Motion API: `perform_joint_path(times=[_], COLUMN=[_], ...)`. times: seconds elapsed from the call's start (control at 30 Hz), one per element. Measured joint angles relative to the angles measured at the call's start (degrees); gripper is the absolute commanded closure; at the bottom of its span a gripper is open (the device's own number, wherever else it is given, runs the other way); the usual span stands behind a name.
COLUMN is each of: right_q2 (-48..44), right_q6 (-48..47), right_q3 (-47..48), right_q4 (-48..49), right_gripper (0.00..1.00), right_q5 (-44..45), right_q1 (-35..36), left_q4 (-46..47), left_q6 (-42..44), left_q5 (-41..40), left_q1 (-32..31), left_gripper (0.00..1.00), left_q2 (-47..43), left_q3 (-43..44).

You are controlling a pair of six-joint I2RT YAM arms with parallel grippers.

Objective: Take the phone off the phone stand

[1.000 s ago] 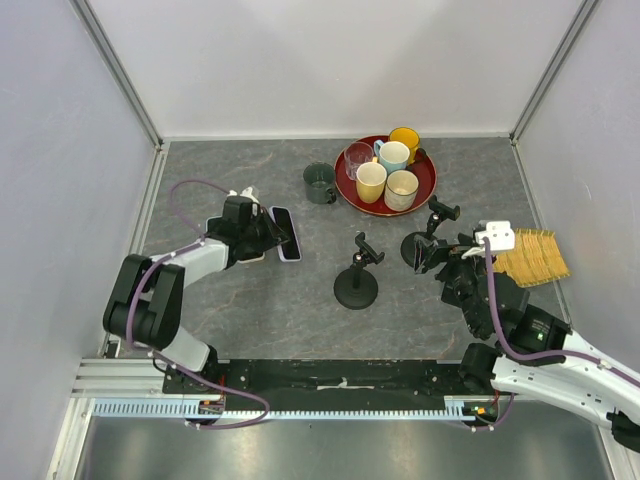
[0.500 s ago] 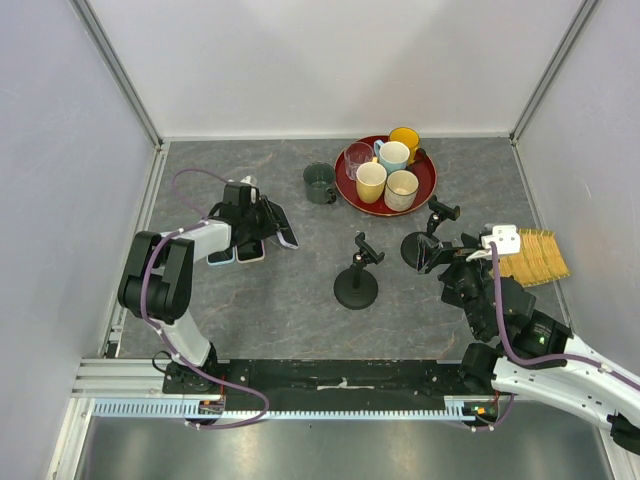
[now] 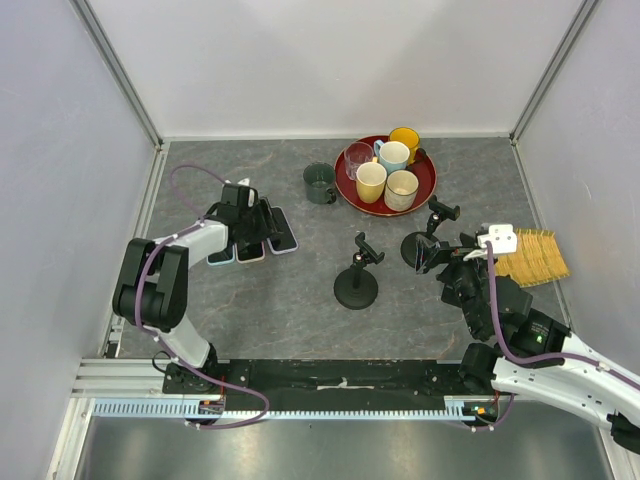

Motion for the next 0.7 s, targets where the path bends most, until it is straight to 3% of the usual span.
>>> perform_joint_path(times=[0.7], right_q2=[0.4], right_q6=[-0.2], right_q3=[-0.3], right_q4=[0.0], right_gripper=[0.02], right_q5=[0.0], right_q1=[0.0], left_q4=[-6.8], left_q6=[5.9], left_q5=[-2.6], left_q1=[-0.9], left_gripper=[0.32], left_q2=[3.3], left_q3=[7.5])
